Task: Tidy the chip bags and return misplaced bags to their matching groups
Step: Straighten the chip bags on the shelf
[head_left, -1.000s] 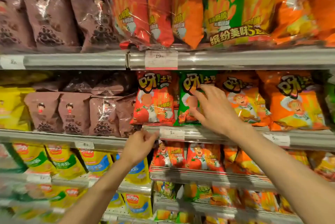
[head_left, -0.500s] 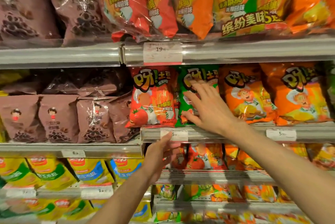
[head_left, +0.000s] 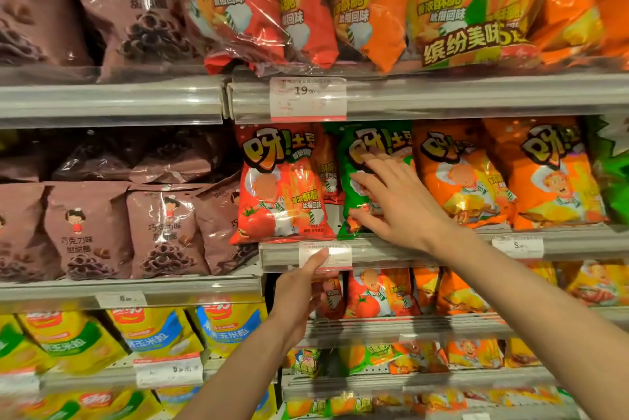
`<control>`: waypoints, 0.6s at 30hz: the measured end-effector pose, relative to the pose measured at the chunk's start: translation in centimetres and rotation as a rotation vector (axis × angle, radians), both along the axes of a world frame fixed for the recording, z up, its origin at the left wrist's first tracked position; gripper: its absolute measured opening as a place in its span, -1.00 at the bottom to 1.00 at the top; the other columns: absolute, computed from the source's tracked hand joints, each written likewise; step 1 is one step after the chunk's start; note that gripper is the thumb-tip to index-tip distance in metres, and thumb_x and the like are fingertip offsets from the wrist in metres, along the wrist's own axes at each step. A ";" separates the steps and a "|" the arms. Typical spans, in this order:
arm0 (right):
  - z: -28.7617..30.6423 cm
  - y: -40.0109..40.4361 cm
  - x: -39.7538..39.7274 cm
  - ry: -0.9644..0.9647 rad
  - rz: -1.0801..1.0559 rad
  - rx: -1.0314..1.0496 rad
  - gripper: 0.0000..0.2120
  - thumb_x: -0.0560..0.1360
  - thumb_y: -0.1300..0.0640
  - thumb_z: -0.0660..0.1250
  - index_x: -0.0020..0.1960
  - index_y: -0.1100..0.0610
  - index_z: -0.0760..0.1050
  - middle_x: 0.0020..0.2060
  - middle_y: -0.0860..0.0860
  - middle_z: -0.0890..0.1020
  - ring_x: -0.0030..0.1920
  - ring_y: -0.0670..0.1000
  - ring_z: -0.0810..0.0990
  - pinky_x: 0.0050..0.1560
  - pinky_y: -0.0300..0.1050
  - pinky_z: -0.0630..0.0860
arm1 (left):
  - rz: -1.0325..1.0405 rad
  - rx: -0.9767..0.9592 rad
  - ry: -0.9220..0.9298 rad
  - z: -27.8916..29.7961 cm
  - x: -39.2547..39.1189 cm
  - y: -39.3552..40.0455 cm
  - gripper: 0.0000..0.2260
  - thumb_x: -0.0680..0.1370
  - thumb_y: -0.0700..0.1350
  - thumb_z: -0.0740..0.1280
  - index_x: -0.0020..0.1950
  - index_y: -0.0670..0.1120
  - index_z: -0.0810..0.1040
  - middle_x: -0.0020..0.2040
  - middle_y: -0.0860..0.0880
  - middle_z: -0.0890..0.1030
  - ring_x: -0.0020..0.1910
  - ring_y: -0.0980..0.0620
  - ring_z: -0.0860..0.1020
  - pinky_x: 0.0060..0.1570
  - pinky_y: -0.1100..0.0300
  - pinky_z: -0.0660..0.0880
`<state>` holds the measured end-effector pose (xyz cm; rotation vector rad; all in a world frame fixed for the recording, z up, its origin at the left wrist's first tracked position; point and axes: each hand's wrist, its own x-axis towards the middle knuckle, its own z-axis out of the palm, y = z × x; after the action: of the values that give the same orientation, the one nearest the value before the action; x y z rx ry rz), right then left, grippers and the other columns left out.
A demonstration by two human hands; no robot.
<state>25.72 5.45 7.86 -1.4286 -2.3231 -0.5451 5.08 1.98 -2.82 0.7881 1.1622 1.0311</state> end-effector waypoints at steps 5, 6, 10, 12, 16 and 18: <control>1.4 0.1 -1.6 0.118 0.025 0.079 -0.42 0.58 -0.26 0.19 0.41 0.12 0.49 0.33 0.16 0.53 0.40 0.20 0.43 0.34 0.15 0.39 | -0.022 0.021 0.004 0.2 -0.2 -0.1 -0.58 0.46 0.18 0.50 -0.01 -0.18 0.77 0.05 -0.28 0.71 -0.25 0.00 0.54 -0.16 0.11 0.44; 1.9 0.1 -2.4 0.153 0.047 0.090 -0.44 0.58 -0.24 0.21 0.40 0.12 0.49 0.30 0.16 0.54 0.36 0.19 0.46 0.31 0.14 0.43 | -0.023 0.023 0.003 0.2 -0.2 -0.2 -0.59 0.47 0.18 0.50 -0.01 -0.18 0.77 0.04 -0.27 0.72 -0.25 0.00 0.55 -0.16 0.12 0.44; 3.2 0.7 -5.7 0.283 0.088 -0.132 -0.42 0.60 -0.23 0.27 0.53 0.02 0.32 0.38 0.12 0.46 0.26 0.11 0.56 0.23 0.03 0.54 | -0.028 0.032 0.003 0.5 -0.3 -0.4 -0.59 0.47 0.18 0.49 0.00 -0.17 0.76 0.03 -0.25 0.73 -0.31 0.05 0.56 -0.21 0.16 0.46; 3.3 1.5 -7.1 0.310 0.050 -0.282 -0.33 0.59 -0.28 0.25 0.60 -0.08 0.14 0.47 0.15 0.38 0.32 0.17 0.55 0.27 0.07 0.52 | -0.027 0.039 0.007 0.5 -0.2 -0.4 -0.57 0.47 0.19 0.49 0.00 -0.18 0.76 0.04 -0.27 0.72 -0.32 0.06 0.56 -0.21 0.16 0.46; 2.5 2.8 -8.2 0.416 0.096 -0.540 -0.27 0.62 -0.18 0.27 0.64 -0.16 -0.06 0.55 0.17 0.30 0.44 0.18 0.44 0.42 0.10 0.43 | -0.035 0.049 0.023 0.5 -0.2 -0.5 -0.57 0.47 0.22 0.47 -0.04 -0.17 0.78 0.06 -0.28 0.70 -0.34 0.08 0.56 -0.22 0.18 0.44; 2.0 3.0 -8.4 0.503 0.136 -0.583 -0.30 0.63 -0.11 0.28 0.64 -0.15 -0.02 0.53 0.16 0.34 0.49 0.17 0.38 0.46 0.11 0.39 | -0.037 0.053 0.023 0.5 -0.2 -0.5 -0.57 0.47 0.22 0.47 -0.06 -0.16 0.78 0.06 -0.29 0.70 -0.33 0.08 0.56 -0.20 0.17 0.45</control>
<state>17.36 8.49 9.91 -1.4008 -2.2049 0.5244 4.85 1.49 -2.30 0.8628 1.1395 1.0279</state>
